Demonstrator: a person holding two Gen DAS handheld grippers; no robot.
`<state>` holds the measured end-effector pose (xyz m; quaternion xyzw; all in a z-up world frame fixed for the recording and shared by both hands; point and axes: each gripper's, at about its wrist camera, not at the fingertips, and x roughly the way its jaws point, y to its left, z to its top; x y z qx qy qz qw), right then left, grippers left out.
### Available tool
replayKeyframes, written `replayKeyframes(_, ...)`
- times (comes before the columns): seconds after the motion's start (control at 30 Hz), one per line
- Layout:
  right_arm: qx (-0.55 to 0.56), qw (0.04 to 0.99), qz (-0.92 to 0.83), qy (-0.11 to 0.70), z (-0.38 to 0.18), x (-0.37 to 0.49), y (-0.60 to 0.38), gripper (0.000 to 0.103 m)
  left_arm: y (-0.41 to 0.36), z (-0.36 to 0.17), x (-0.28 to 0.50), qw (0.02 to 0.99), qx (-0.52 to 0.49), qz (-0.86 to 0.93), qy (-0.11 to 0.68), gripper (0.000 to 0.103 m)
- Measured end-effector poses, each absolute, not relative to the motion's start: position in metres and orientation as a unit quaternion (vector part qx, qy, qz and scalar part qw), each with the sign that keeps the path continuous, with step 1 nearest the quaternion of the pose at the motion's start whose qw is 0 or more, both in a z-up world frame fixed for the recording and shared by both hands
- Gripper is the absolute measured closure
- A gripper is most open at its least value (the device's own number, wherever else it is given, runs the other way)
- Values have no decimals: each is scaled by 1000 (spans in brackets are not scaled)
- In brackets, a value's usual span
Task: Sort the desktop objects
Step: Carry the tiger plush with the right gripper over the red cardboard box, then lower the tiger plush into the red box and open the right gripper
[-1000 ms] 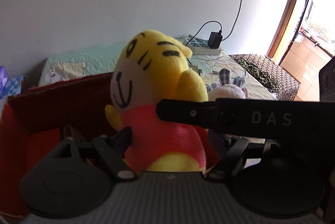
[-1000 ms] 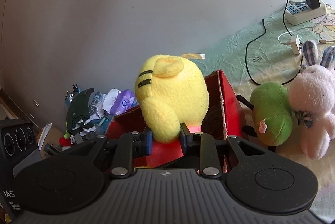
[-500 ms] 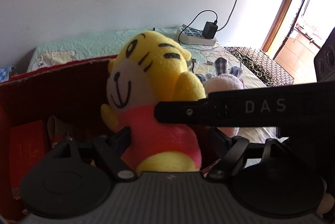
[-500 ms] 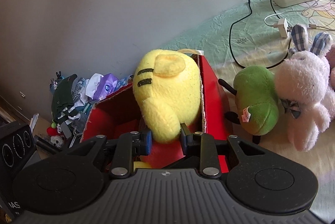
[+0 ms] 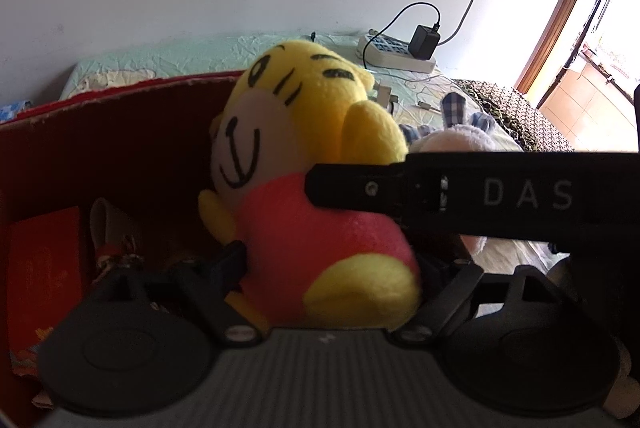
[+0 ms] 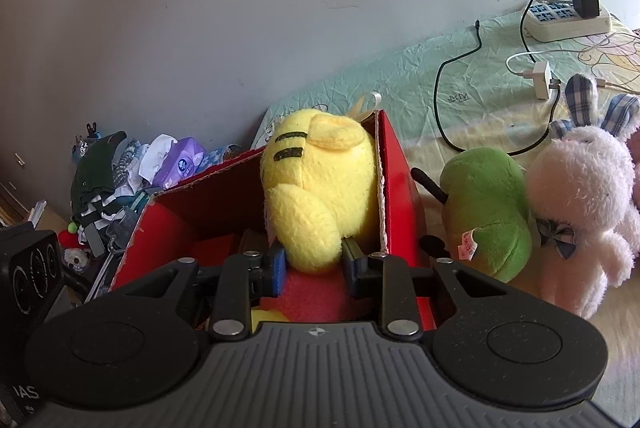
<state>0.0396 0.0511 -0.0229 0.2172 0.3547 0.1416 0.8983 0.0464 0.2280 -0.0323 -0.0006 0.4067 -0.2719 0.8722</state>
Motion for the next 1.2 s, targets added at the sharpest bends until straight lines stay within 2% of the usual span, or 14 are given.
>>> replayKeyframes(0.43, 279, 890, 137, 333, -24, 31, 41, 68, 230, -28, 44, 872, 20, -256, 415, 9)
replayKeyframes(0.47, 281, 891, 134, 330, -23, 29, 41, 67, 230, -27, 44, 873, 21, -255, 415, 9)
replayKeyframes(0.5, 281, 893, 127, 327, -22, 27, 40, 59, 230, -26, 43, 873, 24, -253, 416, 9)
replayKeyframes(0.53, 284, 894, 125, 323, -21, 25, 38, 57, 229, -26, 43, 873, 26, -250, 417, 9)
replayKeyframes(0.9, 268, 904, 119, 311, -25, 15, 40, 69, 226, -24, 39, 874, 40, -226, 429, 9)
replayKeyframes(1.2, 253, 914, 116, 296, -26, 10, 43, 70, 227, -25, 37, 874, 29, -216, 434, 8)
